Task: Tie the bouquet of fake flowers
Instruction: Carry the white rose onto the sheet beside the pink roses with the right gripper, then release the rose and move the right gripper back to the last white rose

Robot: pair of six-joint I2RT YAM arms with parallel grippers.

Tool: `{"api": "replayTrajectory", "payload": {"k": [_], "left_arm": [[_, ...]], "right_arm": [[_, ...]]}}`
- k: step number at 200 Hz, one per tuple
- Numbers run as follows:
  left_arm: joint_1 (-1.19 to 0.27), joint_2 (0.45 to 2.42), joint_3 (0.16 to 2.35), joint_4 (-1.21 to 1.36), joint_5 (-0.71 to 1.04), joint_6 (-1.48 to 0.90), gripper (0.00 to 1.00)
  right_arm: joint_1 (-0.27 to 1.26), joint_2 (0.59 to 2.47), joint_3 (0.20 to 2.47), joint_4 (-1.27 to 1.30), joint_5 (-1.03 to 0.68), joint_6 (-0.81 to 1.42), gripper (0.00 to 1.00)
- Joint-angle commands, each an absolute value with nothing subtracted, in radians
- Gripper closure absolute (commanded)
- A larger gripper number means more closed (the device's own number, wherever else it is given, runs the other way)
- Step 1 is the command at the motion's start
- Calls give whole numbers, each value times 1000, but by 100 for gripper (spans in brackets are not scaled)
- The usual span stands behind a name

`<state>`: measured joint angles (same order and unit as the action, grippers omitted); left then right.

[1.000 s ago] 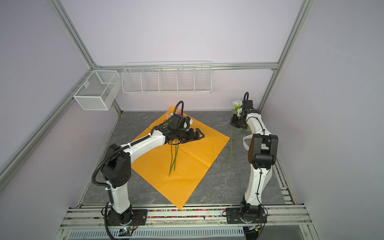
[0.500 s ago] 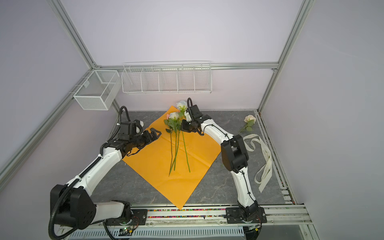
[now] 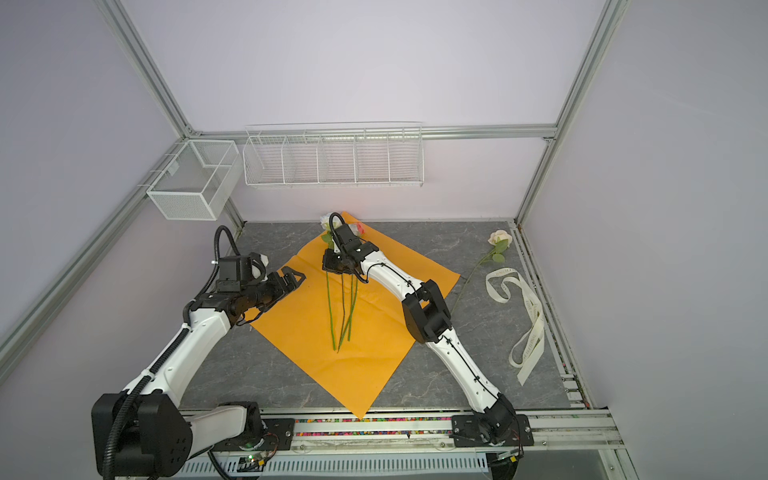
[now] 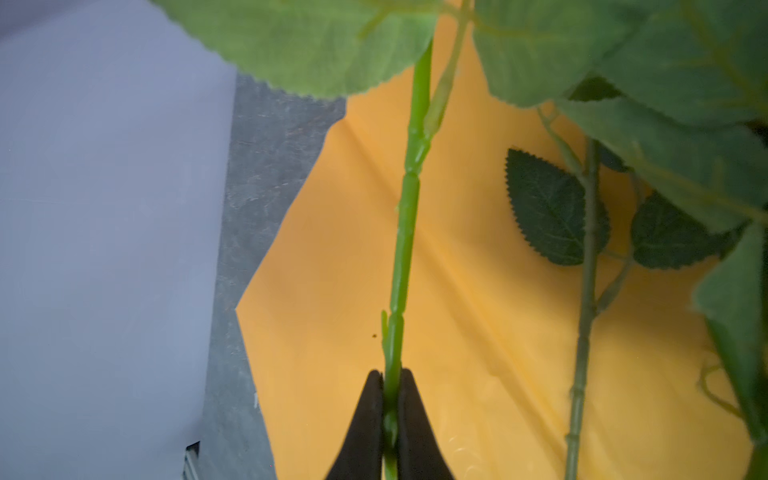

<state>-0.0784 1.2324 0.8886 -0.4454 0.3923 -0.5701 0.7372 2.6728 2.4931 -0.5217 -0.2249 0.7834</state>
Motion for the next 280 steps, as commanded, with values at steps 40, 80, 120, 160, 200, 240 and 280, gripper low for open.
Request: {"api": "replayTrajectory", "payload": {"k": [40,80,120,160,200,240,280], "left_arm": [[-73,1293,916,-458,455,-553,1],[-73,1319,922,-442,477,-568,0],[-77,1330,924,-421,522,-589,0],[-211,1392,1001,-403,504,-598,0],[-415,1574,1130,-342,483,-640,0],[-597,1806,1349,-356,486,-645,0],[-717,2006,1589,-424,491,-635,1]], "right_arm": [[723,2692,2530,-630,-158,766,85],[716,2633,2529,-633,-197,745,79],[702,2514,2485,-633,-240,698,74],[593,2223,2158,-660,-115,536,72],[259,1927,1608,-557,-72,487,71],[-17,1978,1572,-688,-70,358,71],[-56,2123,1710,-779,27,306,68]]}}
